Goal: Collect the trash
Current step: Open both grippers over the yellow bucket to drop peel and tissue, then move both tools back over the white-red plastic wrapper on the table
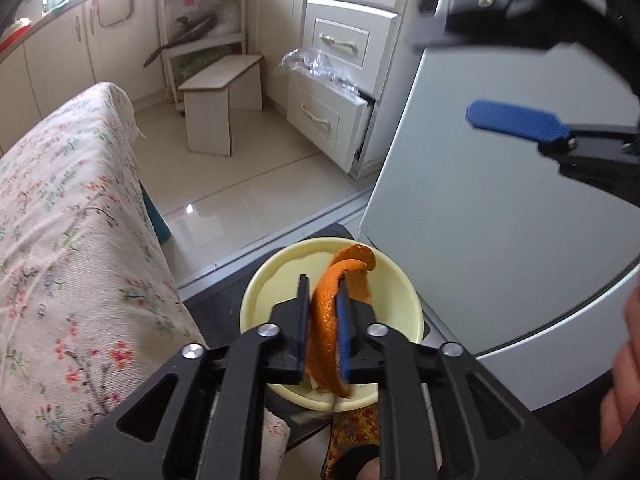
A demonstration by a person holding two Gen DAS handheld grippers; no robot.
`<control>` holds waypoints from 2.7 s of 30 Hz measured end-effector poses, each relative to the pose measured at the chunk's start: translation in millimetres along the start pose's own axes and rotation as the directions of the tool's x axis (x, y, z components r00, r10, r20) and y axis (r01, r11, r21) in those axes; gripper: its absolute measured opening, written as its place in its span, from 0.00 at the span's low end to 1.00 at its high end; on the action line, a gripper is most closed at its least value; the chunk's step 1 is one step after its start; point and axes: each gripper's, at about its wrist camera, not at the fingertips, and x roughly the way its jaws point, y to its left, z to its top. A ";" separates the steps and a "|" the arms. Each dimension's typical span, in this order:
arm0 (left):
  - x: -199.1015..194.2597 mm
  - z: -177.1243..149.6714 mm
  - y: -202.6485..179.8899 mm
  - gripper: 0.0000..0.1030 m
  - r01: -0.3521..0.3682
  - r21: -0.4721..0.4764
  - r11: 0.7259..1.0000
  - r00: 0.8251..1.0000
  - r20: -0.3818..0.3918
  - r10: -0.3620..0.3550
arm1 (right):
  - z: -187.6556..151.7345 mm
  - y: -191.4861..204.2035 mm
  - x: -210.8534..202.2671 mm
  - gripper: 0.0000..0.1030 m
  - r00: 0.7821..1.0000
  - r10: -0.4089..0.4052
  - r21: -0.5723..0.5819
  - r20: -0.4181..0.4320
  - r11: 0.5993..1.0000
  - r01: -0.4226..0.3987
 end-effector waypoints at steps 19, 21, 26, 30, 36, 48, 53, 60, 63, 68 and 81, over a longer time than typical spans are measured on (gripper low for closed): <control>-90.6 -0.4 27.5 0.92 -0.139 0.019 0.990 0.976 0.175 0.134 | -3.9 43.7 -7.1 0.72 0.999 0.004 -0.130 0.039 0.992 0.001; -99.9 -1.0 38.1 0.92 -0.164 0.013 0.986 0.972 0.176 0.159 | -6.2 52.6 -5.2 0.74 0.999 -0.001 -0.159 0.038 0.987 0.007; -127.2 -10.5 79.7 0.92 -0.221 -0.049 0.974 0.958 0.174 0.227 | -15.6 81.5 0.9 0.76 0.999 -0.003 -0.248 0.034 0.969 0.011; -145.7 -21.9 117.7 0.92 -0.272 -0.099 0.957 0.944 0.168 0.285 | -23.7 103.5 8.3 0.78 1.000 0.006 -0.295 0.021 0.955 0.000; -172.2 -43.5 182.0 0.92 -0.345 -0.190 0.919 0.915 0.150 0.374 | -44.0 142.0 24.5 0.81 1.000 0.027 -0.381 -0.014 0.924 -0.030; -228.5 -96.0 330.1 0.92 -0.403 -0.537 0.741 0.843 0.099 0.529 | -95.4 225.0 64.8 0.83 0.992 0.057 -0.549 -0.111 0.828 -0.109; -223.9 -102.8 348.6 0.92 -0.422 -0.543 0.726 0.845 0.053 0.532 | -115.8 253.0 79.2 0.84 0.988 0.057 -0.594 -0.144 0.794 -0.132; -196.4 -93.3 389.9 0.92 -0.480 -0.464 0.745 0.855 -0.058 0.515 | -137.3 279.7 102.4 0.84 0.983 0.028 -0.626 -0.179 0.768 -0.136; -181.2 -90.3 419.5 0.92 -0.480 -0.459 0.747 0.863 -0.095 0.496 | -141.7 286.7 108.6 0.84 0.982 0.025 -0.626 -0.190 0.767 -0.141; -158.2 -77.0 446.2 0.92 -0.445 -0.435 0.782 0.887 -0.097 0.451 | -148.8 296.3 119.3 0.86 0.979 0.010 -0.640 -0.205 0.755 -0.142; -117.5 -36.7 460.8 0.93 -0.419 -0.350 0.838 0.906 -0.106 0.409 | -152.9 301.3 150.6 0.86 0.980 -0.043 -0.616 -0.192 0.783 -0.086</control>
